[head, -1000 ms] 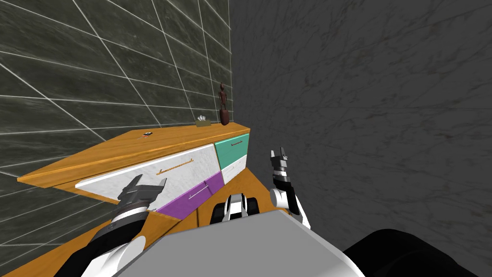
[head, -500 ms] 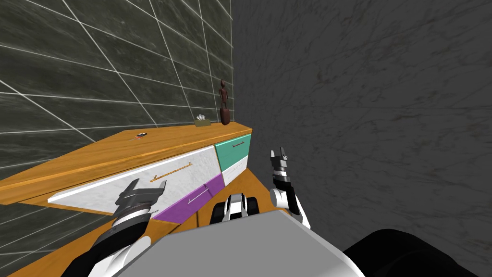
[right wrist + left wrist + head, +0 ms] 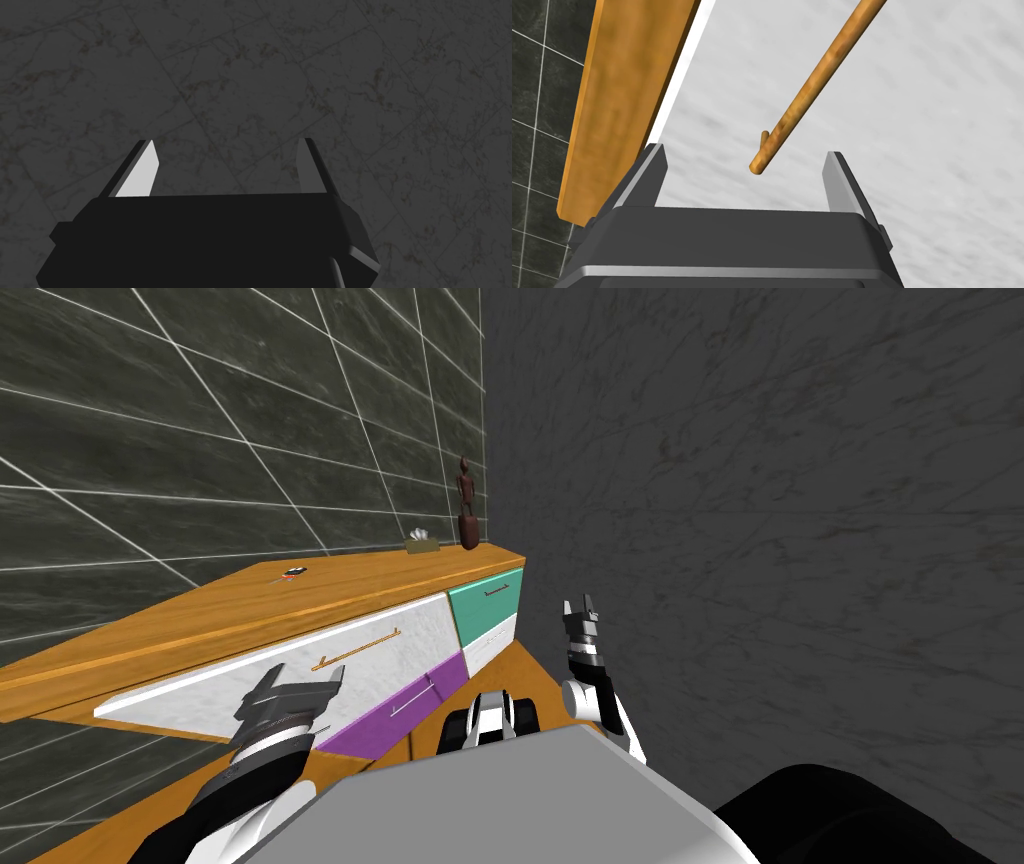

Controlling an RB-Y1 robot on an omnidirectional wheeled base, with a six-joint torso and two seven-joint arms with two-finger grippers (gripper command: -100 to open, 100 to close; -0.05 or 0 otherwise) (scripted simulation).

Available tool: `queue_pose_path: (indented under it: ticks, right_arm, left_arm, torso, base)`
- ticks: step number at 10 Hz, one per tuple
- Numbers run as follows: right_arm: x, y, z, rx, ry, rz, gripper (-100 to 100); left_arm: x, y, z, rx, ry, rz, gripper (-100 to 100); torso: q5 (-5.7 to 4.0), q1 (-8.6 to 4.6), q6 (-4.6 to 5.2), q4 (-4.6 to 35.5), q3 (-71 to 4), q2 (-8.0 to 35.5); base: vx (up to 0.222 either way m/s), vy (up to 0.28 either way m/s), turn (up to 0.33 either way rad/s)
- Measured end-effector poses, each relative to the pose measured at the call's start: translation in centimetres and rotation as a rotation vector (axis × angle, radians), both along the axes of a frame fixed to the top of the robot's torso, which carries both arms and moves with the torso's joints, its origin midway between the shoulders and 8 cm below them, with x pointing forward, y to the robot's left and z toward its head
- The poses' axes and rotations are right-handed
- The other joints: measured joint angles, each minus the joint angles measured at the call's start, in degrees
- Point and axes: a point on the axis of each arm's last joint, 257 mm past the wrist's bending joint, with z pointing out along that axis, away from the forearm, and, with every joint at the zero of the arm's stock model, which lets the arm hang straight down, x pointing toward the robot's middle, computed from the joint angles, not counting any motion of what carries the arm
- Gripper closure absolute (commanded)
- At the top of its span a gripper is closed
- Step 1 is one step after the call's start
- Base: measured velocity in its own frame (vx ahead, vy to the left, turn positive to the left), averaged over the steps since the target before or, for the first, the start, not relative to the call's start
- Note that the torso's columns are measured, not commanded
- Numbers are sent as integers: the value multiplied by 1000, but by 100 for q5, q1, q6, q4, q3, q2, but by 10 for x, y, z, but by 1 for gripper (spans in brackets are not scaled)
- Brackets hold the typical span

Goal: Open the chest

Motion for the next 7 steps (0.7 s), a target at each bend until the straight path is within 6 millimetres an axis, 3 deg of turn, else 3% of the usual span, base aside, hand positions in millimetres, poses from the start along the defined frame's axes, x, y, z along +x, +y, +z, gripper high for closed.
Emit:
queue_pose_path:
  ticks: [7]
  right_arm:
    - [0,0,0,0,0,0,0]
  left_arm:
    - [-6,-4,-4,-13,16,-7,100]
  torso:
    - [-33,-5,-11,26,3,14]
  base:
    - [-128,-93,7]
